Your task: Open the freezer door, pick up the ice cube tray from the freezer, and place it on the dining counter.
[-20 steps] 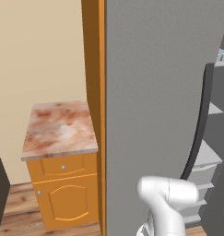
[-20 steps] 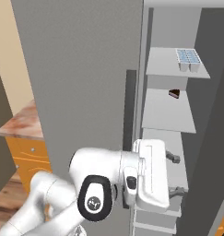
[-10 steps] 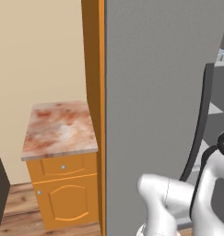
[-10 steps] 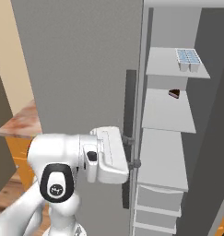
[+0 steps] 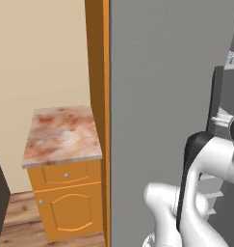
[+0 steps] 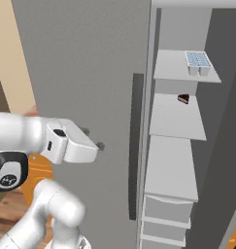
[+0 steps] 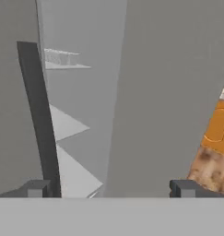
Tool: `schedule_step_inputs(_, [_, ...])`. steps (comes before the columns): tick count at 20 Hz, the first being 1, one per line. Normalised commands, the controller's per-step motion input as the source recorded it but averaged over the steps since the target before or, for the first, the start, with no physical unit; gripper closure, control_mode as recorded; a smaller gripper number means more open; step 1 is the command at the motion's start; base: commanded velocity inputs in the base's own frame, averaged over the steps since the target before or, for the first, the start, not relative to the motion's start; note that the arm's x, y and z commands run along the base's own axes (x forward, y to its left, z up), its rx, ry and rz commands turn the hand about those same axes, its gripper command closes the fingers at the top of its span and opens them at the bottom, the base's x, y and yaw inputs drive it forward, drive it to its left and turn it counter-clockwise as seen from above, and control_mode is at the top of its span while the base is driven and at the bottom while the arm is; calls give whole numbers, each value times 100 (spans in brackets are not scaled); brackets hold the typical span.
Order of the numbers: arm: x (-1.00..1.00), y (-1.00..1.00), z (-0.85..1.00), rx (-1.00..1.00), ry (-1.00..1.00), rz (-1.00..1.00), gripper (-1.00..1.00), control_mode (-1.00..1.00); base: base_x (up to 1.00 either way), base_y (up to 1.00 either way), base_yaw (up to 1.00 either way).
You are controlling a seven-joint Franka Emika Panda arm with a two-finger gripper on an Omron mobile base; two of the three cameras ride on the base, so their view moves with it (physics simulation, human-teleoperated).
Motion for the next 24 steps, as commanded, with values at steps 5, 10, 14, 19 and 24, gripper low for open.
schedule_step_inputs(5, [-6, 100, 3, 21, 13, 38, -100, -100, 0, 0, 0])
schedule_step_inputs(10, [-1, 90, 0, 22, 9, 37, -100, -100, 0, 0, 0])
schedule_step_inputs(14, [-1, 58, 0, 24, 1, 25, -100, -100, 0, 0, 0])
schedule_step_inputs(19, [-2, 0, -1, 13, 0, 12, -100, -100, 0, 0, 0])
schedule_step_inputs(24, [0, -18, 0, 2, 0, 6, -100, -100, 0, 0, 0])
